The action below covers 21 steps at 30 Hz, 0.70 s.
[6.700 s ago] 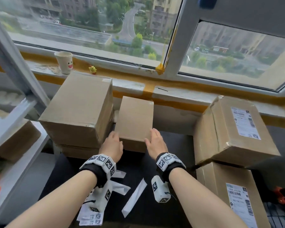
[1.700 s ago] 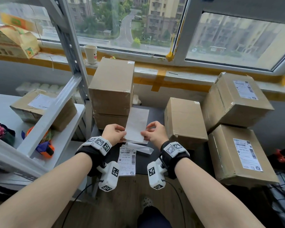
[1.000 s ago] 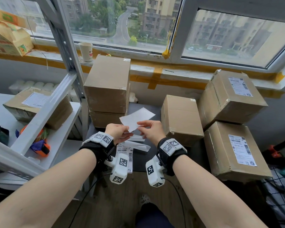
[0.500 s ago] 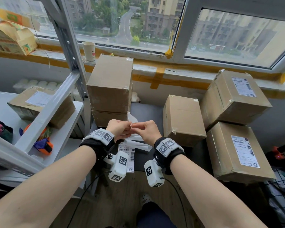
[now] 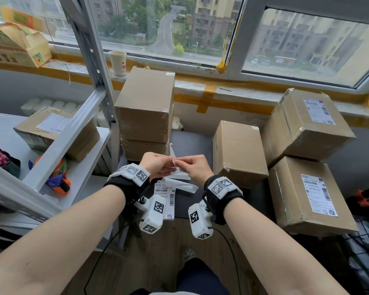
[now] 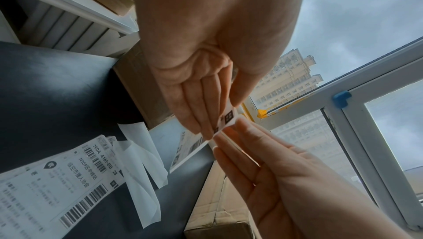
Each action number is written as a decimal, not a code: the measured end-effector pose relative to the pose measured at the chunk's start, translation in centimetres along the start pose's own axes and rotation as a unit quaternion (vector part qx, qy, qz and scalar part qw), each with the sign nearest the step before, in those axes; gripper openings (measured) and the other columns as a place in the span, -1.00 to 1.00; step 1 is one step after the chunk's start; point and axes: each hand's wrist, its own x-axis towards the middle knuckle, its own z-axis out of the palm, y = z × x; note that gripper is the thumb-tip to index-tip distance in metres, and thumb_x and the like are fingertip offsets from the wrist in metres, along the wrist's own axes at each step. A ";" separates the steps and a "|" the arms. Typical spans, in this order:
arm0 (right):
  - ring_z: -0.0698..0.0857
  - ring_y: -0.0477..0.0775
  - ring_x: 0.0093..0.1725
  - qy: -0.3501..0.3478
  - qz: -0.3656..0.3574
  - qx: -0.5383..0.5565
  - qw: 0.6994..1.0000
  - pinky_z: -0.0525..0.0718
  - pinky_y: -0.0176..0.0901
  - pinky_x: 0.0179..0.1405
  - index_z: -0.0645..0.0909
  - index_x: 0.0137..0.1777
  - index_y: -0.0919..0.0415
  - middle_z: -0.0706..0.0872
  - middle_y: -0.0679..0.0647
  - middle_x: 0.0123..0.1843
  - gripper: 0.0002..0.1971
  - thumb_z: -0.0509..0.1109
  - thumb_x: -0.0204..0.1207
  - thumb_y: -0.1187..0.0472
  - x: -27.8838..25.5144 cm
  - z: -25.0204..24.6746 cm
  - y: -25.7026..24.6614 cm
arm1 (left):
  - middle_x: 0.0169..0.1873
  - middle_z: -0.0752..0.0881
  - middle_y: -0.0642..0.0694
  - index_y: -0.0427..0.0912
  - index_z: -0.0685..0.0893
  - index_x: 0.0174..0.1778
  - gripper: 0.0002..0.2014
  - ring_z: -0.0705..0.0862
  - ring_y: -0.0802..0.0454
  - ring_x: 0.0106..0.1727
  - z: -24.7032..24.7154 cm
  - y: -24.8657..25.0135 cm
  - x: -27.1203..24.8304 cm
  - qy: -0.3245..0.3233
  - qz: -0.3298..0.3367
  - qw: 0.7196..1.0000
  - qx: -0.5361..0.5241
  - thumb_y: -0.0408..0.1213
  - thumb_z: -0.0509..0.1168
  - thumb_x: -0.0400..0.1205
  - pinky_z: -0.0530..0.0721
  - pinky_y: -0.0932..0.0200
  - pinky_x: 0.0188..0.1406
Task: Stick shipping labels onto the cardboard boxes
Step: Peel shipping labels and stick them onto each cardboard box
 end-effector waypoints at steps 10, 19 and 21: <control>0.70 0.00 -0.16 0.040 -0.001 -0.046 0.998 0.71 -0.08 0.02 0.79 -0.06 0.31 0.80 0.14 -0.18 -0.86 0.47 0.48 0.24 0.0 0.3 -0.2 | -0.19 0.74 -0.25 -0.44 0.69 0.11 -0.77 0.74 -0.02 -0.20 0.1 -0.2 -0.2 -0.024 0.014 0.999 0.019 -0.38 0.35 0.59 0.75 0.24 -0.16; 0.70 0.07 -0.22 0.086 0.066 -0.029 0.994 0.76 0.08 0.03 0.68 -0.28 0.18 0.73 0.08 -0.30 -0.88 0.42 0.48 0.31 0.0 0.5 0.3 | -0.30 0.70 -0.21 -0.27 0.60 -0.24 -0.87 0.74 0.14 -0.51 -1.3 -1.7 0.1 0.030 0.005 0.999 0.024 -0.49 0.27 0.62 0.70 0.20 -0.22; 0.71 0.11 -0.29 0.112 0.091 -0.011 0.989 0.77 0.19 0.00 0.63 -0.35 0.13 0.72 0.12 -0.35 -0.81 0.39 0.48 0.33 0.1 0.4 0.9 | -0.31 0.69 -0.20 -0.25 0.57 -0.25 -0.85 0.73 0.15 -0.56 -2.0 -2.2 0.2 0.045 -0.008 0.999 0.016 -0.48 0.25 0.63 0.70 0.24 -0.30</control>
